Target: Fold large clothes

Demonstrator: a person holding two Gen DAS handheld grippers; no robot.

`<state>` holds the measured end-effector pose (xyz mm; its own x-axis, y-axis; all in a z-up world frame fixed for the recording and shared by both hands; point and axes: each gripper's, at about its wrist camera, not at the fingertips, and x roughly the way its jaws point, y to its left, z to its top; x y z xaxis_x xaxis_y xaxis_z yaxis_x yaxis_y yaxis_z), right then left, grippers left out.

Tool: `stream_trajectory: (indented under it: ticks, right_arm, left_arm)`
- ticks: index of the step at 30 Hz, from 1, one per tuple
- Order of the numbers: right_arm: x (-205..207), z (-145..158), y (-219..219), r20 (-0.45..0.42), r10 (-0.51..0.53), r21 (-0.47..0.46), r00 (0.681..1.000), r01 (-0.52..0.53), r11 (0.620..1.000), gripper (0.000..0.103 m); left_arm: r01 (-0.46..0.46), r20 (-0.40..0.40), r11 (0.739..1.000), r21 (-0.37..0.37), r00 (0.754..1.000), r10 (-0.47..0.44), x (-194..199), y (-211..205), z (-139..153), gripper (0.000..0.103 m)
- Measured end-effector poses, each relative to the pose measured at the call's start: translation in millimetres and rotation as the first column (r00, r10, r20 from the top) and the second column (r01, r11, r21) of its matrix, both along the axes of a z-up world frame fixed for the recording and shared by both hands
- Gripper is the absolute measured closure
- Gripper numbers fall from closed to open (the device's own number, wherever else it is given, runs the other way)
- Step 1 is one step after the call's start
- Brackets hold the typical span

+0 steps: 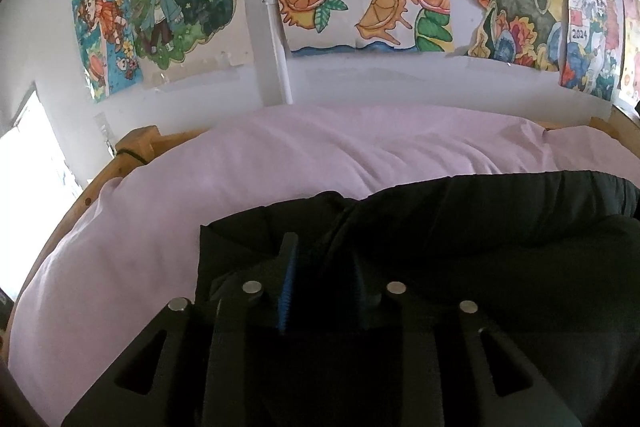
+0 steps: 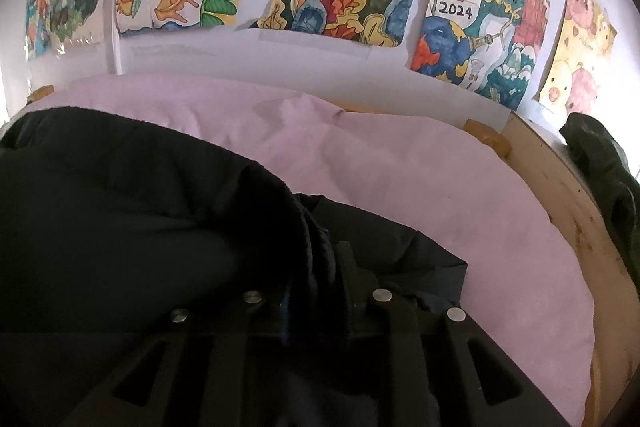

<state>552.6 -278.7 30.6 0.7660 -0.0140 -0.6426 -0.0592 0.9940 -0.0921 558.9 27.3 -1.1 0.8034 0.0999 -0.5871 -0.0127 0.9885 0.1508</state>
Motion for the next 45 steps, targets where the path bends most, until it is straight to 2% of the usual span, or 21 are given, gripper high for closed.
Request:
stream_trajectory:
  ticks: [2, 5, 6, 7, 9, 10, 11, 13, 19, 21, 22, 24, 26, 31, 34, 38, 40, 42, 45]
  right_arm:
    - [-3, 3, -3, 0.013, 0.002, 0.016, 1.0, -0.003, 1.0, 0.081]
    - [-10, 8, -10, 0.046, -0.011, 0.033, 0.999, 0.009, 0.999, 0.068]
    - [-11, 10, -13, 0.051, -0.02, 0.043, 0.998, 0.017, 0.999, 0.055]
    - [-12, 11, -17, 0.059, -0.03, 0.055, 0.998, 0.026, 0.998, 0.038]
    - [-13, 14, -23, 0.07, -0.046, 0.079, 0.996, 0.04, 0.996, 0.022]
    - [-13, 15, -26, 0.068, -0.052, 0.093, 0.996, 0.046, 0.995, 0.017]
    - [-13, 15, -28, 0.065, -0.054, 0.102, 0.996, 0.048, 0.994, 0.017]
    - [-13, 16, -30, 0.062, -0.06, 0.113, 0.996, 0.053, 0.992, 0.016]
    - [-19, 22, -36, 0.094, -0.106, 0.113, 0.99, 0.095, 0.989, 0.013]
    - [-21, 26, -40, 0.118, -0.141, 0.108, 0.983, 0.129, 0.986, 0.013]
    - [-23, 28, -43, 0.133, -0.163, 0.101, 0.978, 0.15, 0.984, 0.013]
    - [-26, 33, -49, 0.163, -0.197, 0.09, 0.967, 0.184, 0.979, 0.013]
    - [-29, 37, -56, 0.185, -0.227, 0.087, 0.956, 0.214, 0.973, 0.013]
    - [-40, 47, -68, 0.235, -0.254, 0.063, 0.938, 0.247, 0.967, 0.011]
    - [-52, 54, -63, 0.243, -0.181, 0.074, 0.953, 0.168, 0.983, 0.01]
    - [-76, 55, -45, 0.212, -0.041, 0.138, 0.977, 0.012, 0.99, 0.005]
    - [-88, 50, -32, 0.196, 0.036, 0.151, 0.98, -0.067, 0.986, 0.005]
    - [-97, 41, -18, 0.18, 0.1, 0.141, 0.978, -0.127, 0.982, 0.004]
    - [-93, 28, -5, 0.164, 0.145, 0.12, 0.976, -0.166, 0.979, 0.004]
  left_arm:
    - [0.014, 0.007, 1.0, -0.017, 1.0, -0.014, -3, 2, 1, 0.075]
    - [0.037, 0.031, 0.998, -0.055, 0.999, -0.035, -9, 7, 5, 0.063]
    - [0.041, 0.036, 0.997, -0.058, 0.999, -0.039, -10, 8, 6, 0.059]
    - [0.043, 0.039, 0.997, -0.058, 0.998, -0.041, -10, 7, 8, 0.056]
    - [0.042, 0.049, 0.998, -0.052, 0.998, -0.039, -12, 6, 10, 0.048]
    - [0.044, 0.056, 0.997, -0.057, 0.998, -0.041, -14, 7, 11, 0.045]
    - [0.05, 0.064, 0.997, -0.067, 0.997, -0.046, -15, 8, 12, 0.042]
    - [0.069, 0.076, 0.995, -0.078, 0.995, -0.063, -17, 8, 15, 0.024]
    - [0.079, 0.122, 0.997, -0.02, 0.99, -0.076, -26, -1, 22, 0.022]
    - [0.053, 0.149, 0.998, -0.016, 0.988, -0.05, -29, 0, 26, 0.021]
    - [0.036, 0.16, 0.999, -0.015, 0.987, -0.033, -30, 2, 27, 0.017]
    - [-0.018, 0.21, 0.999, -0.032, 0.977, 0.024, -34, 10, 34, 0.011]
    - [-0.052, 0.251, 0.997, -0.062, 0.966, 0.065, -40, 20, 41, 0.009]
    - [-0.072, 0.276, 0.993, -0.092, 0.957, 0.095, -53, 33, 54, 0.009]
    - [-0.011, 0.262, 0.994, -0.11, 0.964, 0.04, -65, 29, 57, 0.009]
    - [0.154, 0.209, 0.98, -0.122, 0.97, -0.126, -90, 3, 50, 0.009]
    - [0.239, 0.185, 0.963, -0.123, 0.959, -0.214, -101, -12, 44, 0.009]
    - [0.333, 0.145, 0.937, -0.101, 0.937, -0.318, -111, -32, 32, 0.008]
    - [0.373, 0.094, 0.926, -0.056, 0.925, -0.367, -109, -54, 16, 0.008]
